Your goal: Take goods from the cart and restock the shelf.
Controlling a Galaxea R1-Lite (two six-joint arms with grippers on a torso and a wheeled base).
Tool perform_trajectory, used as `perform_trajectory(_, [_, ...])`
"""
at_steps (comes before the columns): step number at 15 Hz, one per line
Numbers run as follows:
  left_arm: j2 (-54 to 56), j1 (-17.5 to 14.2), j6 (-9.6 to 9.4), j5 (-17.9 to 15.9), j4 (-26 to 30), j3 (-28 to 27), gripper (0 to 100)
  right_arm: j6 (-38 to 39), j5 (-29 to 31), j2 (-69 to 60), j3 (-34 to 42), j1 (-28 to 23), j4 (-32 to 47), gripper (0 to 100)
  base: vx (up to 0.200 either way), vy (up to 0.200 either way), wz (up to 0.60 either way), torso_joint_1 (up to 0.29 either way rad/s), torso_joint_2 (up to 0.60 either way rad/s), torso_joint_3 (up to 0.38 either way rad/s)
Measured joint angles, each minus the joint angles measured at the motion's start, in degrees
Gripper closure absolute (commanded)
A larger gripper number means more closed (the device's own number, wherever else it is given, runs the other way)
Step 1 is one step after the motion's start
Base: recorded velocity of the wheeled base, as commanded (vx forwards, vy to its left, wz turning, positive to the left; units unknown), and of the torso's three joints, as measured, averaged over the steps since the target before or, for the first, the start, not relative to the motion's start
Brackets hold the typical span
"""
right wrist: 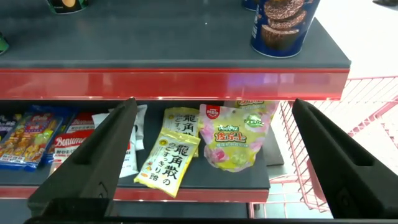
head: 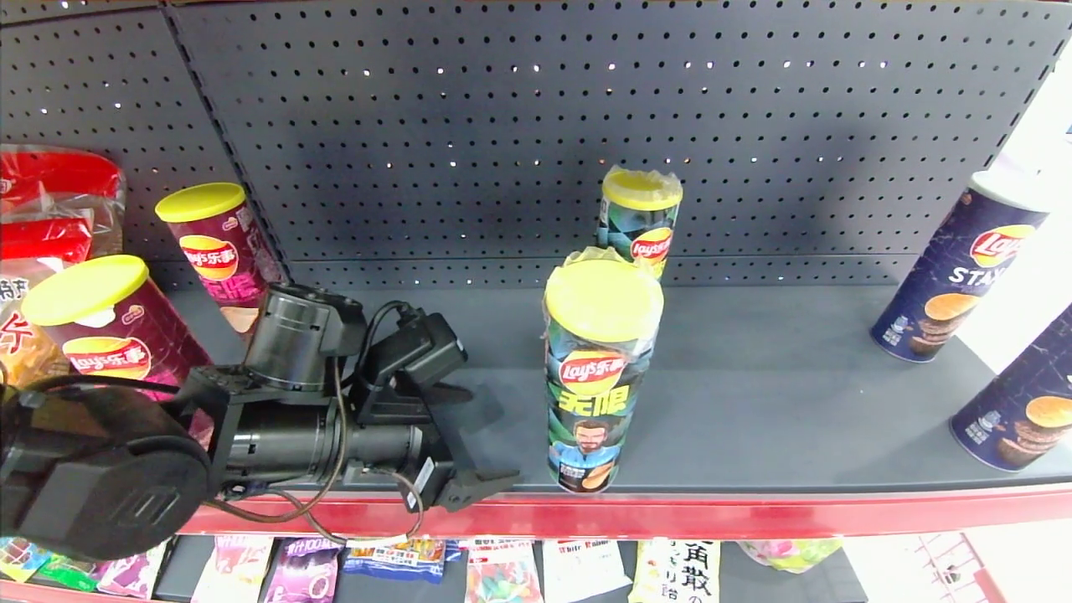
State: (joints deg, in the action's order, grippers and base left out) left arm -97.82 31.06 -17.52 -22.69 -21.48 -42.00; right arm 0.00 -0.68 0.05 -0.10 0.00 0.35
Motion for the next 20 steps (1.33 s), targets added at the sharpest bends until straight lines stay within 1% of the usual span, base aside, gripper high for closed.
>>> perform_trajectory(10, [-3.83, 1.65, 0.01, 0.17, -0.05, -3.78, 0, 0.0, 0.02, -0.02, 0.0, 0.0, -0.02, 0, 0.0, 0.0, 0.0, 0.0, 0.0, 0.0])
perform_trajectory(20, [-6.25, 2.39, 0.01, 0.13, -0.02, -6.31, 0, 0.0, 0.02, -0.02, 0.0, 0.0, 0.0, 0, 0.0, 0.0, 0.0, 0.0, 0.0, 0.0])
